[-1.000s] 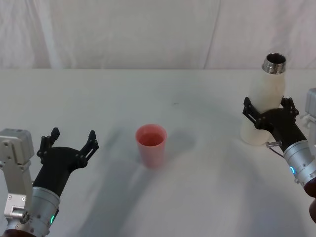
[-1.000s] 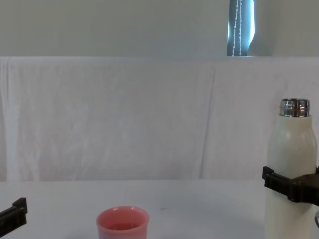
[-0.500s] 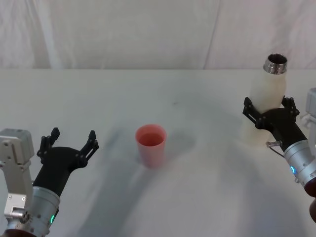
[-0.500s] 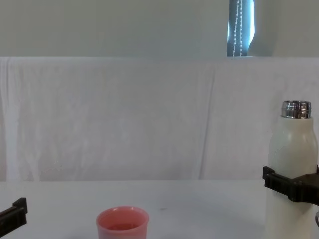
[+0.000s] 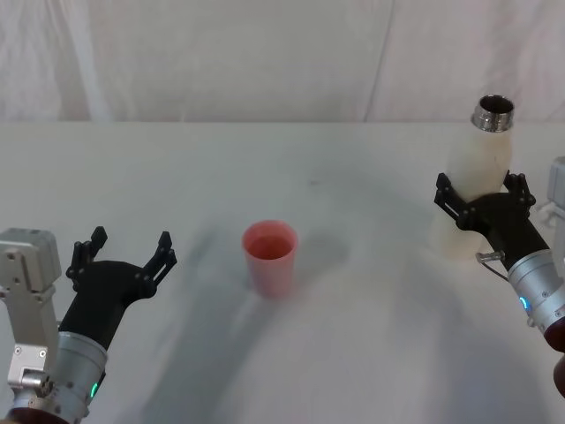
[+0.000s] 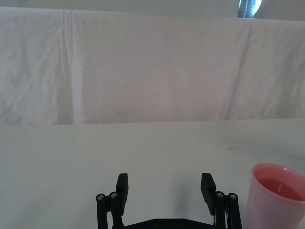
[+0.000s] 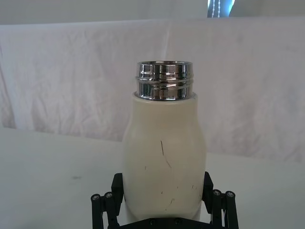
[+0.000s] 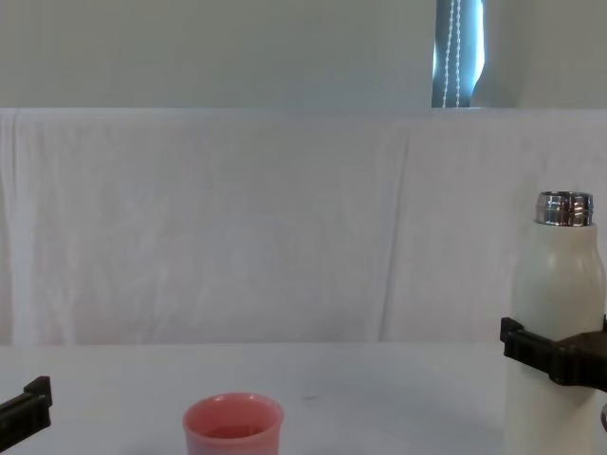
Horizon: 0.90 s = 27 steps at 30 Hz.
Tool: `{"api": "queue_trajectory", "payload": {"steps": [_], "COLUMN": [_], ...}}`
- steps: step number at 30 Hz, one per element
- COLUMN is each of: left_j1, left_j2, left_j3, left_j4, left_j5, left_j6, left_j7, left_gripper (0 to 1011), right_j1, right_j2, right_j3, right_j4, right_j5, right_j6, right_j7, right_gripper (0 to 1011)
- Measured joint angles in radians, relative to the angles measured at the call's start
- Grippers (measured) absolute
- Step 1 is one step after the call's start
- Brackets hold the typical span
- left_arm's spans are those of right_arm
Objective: Grasp the thermos with one hand and pour water into the cup lid.
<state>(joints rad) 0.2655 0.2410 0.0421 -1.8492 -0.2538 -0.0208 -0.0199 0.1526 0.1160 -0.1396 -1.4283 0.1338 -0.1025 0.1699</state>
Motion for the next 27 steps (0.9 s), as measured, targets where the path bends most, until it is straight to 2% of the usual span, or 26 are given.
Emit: {"api": "queue_trajectory", "payload": {"steps": [27], "left_j1": [0.000], "left_j2": [0.000], "left_j3": [0.000], "left_j4": [0.000], "left_j5": [0.000], "left_j6": [0.000], "left_j7": [0.000], "left_gripper": [1001], "right_j1": [-0.028], "right_j2": [0.008], "right_j3": [0.007], "right_j4": [-0.025], "right_j5": [0.004], "right_j6": [0.004], "right_j7": [-0.001], "right_gripper": [1003]}}
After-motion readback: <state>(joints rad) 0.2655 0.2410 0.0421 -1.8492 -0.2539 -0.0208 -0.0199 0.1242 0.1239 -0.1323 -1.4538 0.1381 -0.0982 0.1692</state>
